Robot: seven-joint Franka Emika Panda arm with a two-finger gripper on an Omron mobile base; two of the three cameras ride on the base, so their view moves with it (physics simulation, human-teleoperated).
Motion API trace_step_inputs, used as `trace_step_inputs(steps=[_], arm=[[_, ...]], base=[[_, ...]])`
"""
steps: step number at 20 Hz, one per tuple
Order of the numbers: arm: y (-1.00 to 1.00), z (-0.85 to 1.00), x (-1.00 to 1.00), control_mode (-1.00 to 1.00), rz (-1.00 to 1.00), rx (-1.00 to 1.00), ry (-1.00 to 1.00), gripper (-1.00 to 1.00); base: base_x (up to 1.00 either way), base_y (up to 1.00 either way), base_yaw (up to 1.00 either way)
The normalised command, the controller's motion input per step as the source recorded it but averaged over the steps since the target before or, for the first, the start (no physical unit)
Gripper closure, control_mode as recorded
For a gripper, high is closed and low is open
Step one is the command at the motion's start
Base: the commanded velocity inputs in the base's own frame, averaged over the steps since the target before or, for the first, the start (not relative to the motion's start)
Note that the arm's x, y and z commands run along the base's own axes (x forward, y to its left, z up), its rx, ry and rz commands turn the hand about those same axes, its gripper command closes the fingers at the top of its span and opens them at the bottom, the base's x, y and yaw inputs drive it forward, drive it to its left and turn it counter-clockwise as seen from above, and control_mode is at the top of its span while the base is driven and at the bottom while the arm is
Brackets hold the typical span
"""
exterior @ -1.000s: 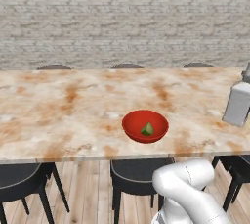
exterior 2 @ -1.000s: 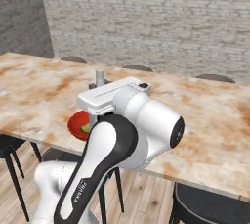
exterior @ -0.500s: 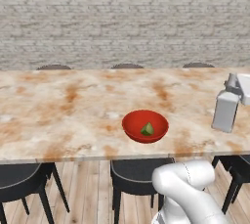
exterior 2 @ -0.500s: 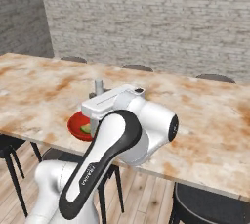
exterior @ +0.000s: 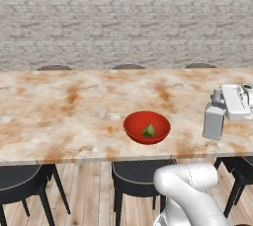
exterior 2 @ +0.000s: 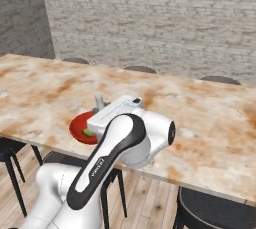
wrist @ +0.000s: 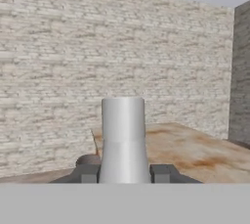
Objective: There is a bowl on the dining counter. Grab a lemon wedge from the fridge and place it in the bowl. Then get the liquor bottle and glass cup from the cabinet and place them next to the bowl.
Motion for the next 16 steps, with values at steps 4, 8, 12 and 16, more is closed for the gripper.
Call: trace_step_inputs(steps=[4,8,12,16], arm=[[0.0,-0.42,0.36,-1.0,0.09,-0.01,-0.06,1.0],[0.0,-0.26,0.38,-1.0,0.11,0.0,0.0,1.0],[0.0,-0.26,0.45,-1.0,0.1,0.01,0.0,1.0],[0.0,-0.27,0.49,-1.0,0.1,0.01,0.0,1.0]], base=[[0.0,0.0,0.0],[0.0,0.0,0.0],[0.0,0.0,0.0],[0.0,0.0,0.0]])
